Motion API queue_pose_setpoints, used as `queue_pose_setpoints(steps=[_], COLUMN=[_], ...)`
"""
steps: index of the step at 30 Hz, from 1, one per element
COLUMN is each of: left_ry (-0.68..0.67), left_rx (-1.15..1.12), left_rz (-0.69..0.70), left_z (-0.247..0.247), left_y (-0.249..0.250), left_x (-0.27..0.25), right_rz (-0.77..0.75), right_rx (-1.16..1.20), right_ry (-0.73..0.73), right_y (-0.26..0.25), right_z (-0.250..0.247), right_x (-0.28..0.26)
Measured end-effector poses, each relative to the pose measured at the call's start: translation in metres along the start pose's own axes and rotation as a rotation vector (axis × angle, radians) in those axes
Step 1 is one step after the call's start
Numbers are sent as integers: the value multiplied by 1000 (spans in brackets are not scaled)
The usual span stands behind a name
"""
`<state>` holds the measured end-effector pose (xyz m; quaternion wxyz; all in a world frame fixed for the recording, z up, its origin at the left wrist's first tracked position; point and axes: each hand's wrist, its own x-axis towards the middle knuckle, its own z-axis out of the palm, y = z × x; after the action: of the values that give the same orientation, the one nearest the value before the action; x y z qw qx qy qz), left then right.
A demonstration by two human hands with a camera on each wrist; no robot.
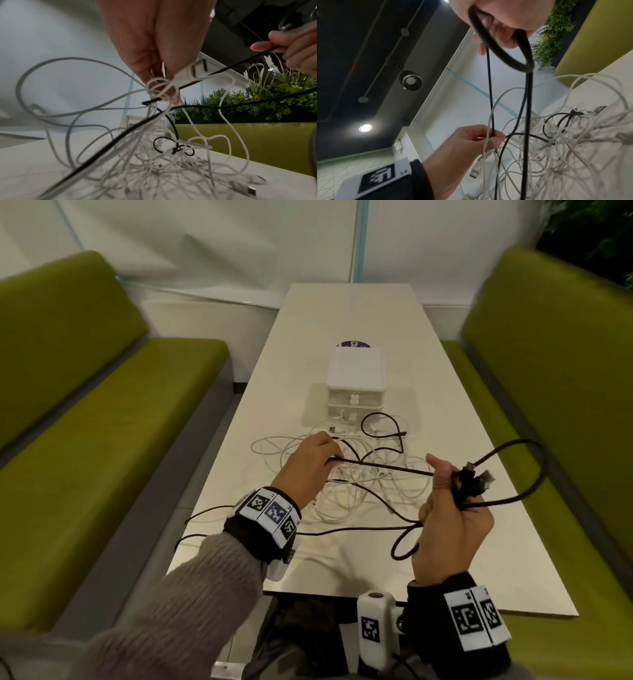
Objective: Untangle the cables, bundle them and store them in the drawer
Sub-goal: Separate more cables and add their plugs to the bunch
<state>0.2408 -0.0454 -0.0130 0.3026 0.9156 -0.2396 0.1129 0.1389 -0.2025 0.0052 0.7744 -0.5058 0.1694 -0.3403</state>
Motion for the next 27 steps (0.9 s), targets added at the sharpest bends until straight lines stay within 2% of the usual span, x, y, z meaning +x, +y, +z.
queue_pose_setpoints(steps=[3,7,11,14,17,21,27], left_ry=[-26,31,32,35,123,283,368], left_rx=[90,326,397,375,341,432,459], left_rz=[-42,-70,-126,-137,-62,78,176], left_z=[0,6,6,6,4,4,8], left_y=[-13,-22,-20,-18,-20,-17,-2], left_x=[-7,-12,-9,-8,-10,-12,-10], right_rz=[30,19,18,43,73,103,138], right_rx=[-1,9,35,25,-35,-142,-265], right_ry=[41,54,71,32,-16,-123,-239], right_y=[-6,-10,-10,-9,-1,18,39], right_z=[-3,-4,-6,-3,0,6,27], right_x=[5,4,4,4,8,16,9])
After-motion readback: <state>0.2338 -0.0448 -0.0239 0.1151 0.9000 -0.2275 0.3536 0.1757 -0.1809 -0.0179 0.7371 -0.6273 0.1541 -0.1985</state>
